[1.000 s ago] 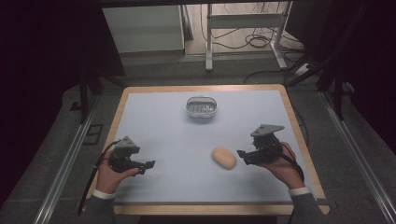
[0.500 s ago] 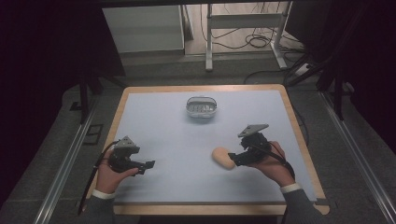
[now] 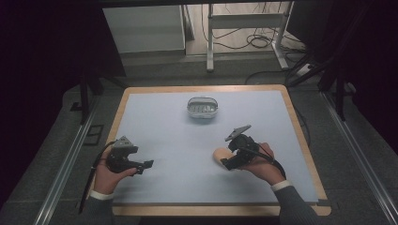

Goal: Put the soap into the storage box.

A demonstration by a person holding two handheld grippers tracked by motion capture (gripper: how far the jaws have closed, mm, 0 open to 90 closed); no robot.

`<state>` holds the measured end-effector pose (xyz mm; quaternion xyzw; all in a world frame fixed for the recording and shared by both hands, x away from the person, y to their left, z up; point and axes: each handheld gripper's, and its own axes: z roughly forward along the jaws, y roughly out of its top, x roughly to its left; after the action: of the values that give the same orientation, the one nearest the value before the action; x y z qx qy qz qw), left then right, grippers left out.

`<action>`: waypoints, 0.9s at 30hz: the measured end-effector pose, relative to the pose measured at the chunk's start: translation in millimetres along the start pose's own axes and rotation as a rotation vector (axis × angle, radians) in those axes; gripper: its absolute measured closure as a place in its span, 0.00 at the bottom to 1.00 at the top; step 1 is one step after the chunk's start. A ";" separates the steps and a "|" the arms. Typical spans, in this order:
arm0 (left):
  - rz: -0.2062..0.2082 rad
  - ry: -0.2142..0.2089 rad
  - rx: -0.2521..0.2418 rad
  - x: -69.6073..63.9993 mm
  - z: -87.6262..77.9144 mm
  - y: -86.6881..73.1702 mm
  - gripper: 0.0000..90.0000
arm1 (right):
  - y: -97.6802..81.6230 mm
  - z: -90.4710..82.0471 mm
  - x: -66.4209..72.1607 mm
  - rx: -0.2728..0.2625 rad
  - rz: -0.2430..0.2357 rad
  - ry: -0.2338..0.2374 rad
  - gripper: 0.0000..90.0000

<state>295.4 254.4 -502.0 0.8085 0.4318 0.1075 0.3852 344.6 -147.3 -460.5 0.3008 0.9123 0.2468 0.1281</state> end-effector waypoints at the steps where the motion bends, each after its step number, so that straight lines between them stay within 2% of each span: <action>1: 0.000 0.000 0.000 0.0 -0.1 0.0 0.09 | 0.0 0.0 0.0 0.000 0.000 0.000 0.20; 5: 0.001 0.000 -0.001 0.2 -0.4 -0.1 0.09 | 3.1 9.0 2.2 0.032 -0.005 -0.007 0.20; 12: -0.006 0.004 -0.004 2.2 -0.9 -0.8 0.09 | 5.3 30.9 -2.3 0.102 0.022 -0.002 0.22; 16: -0.006 0.004 -0.003 2.5 -1.0 -1.0 0.09 | 6.6 36.0 -0.7 0.121 0.021 -0.007 0.23; 20: -0.007 0.005 -0.007 2.9 -2.0 -1.0 0.09 | 7.3 44.6 1.6 0.164 0.020 -0.005 0.26; 27: -0.011 0.005 -0.010 3.2 -2.6 -1.1 0.09 | 6.4 51.8 0.8 0.192 0.030 0.000 0.32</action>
<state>295.4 258.7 -501.6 0.8039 0.4366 0.1097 0.3888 366.9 -123.1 -501.1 0.3254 0.9271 0.1601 0.0951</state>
